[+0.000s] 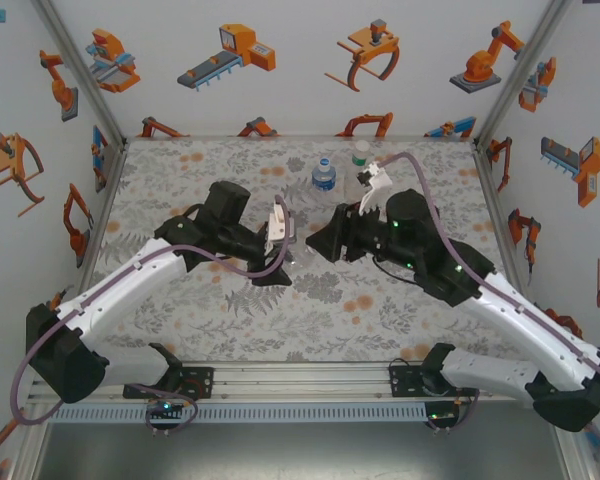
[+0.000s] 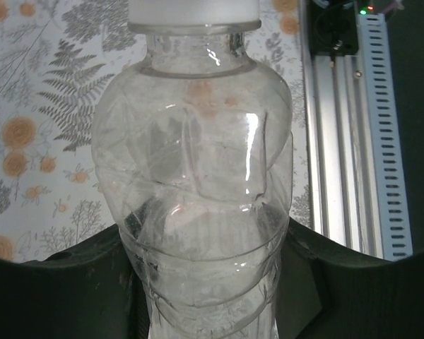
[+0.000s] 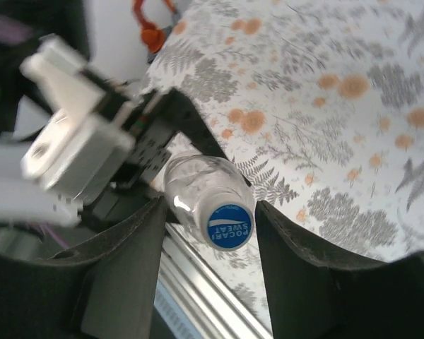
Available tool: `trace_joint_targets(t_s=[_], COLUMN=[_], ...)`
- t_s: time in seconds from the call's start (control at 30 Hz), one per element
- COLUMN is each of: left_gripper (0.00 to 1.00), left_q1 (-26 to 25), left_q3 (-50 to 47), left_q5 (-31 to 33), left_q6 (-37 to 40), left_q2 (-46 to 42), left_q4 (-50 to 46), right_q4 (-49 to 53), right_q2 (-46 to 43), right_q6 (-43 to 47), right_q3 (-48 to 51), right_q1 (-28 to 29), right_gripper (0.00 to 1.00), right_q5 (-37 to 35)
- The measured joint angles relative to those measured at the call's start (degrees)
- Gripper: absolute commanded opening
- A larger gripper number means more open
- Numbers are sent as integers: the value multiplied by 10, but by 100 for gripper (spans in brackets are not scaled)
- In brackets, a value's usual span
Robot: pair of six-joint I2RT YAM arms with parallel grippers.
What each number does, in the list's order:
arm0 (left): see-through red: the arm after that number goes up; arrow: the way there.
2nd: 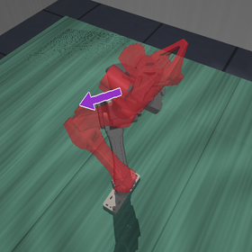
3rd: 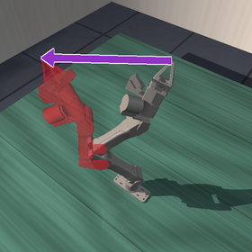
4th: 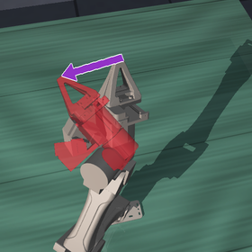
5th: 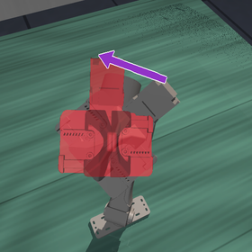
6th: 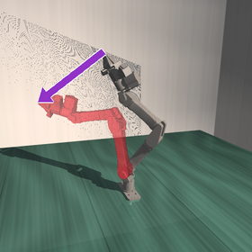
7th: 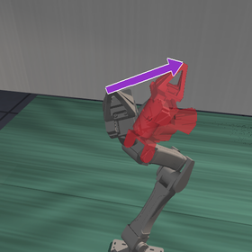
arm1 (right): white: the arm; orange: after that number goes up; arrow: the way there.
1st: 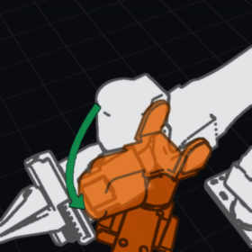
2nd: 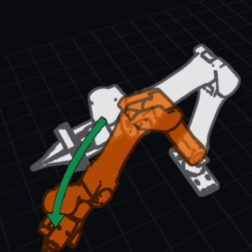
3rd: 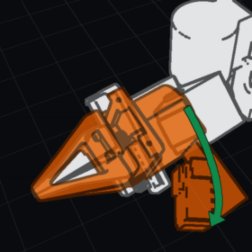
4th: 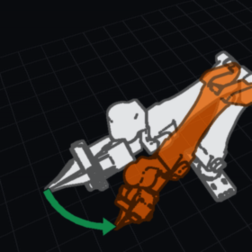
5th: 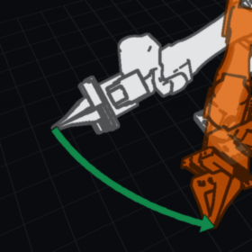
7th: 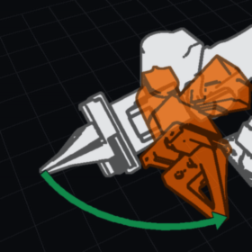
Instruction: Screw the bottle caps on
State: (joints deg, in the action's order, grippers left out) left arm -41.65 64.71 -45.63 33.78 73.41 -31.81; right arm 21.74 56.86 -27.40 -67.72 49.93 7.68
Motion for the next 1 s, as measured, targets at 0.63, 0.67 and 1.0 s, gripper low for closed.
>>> trace_joint_targets(t_s=[0.63,0.67,1.0], left_gripper=[0,0,0], left_q1=[0,0,0], left_q3=[31,31,31], left_q5=[-169,-172,-177], left_q6=[182,185,199], left_q2=[0,0,0], left_q4=[-181,-184,-198], right_q4=[179,182,182], right_q2=[28,31,43], right_q6=[585,592,618], right_q3=[-99,-99,-99], right_q1=[1,1,1], right_gripper=[55,54,50], right_q5=[316,322,363])
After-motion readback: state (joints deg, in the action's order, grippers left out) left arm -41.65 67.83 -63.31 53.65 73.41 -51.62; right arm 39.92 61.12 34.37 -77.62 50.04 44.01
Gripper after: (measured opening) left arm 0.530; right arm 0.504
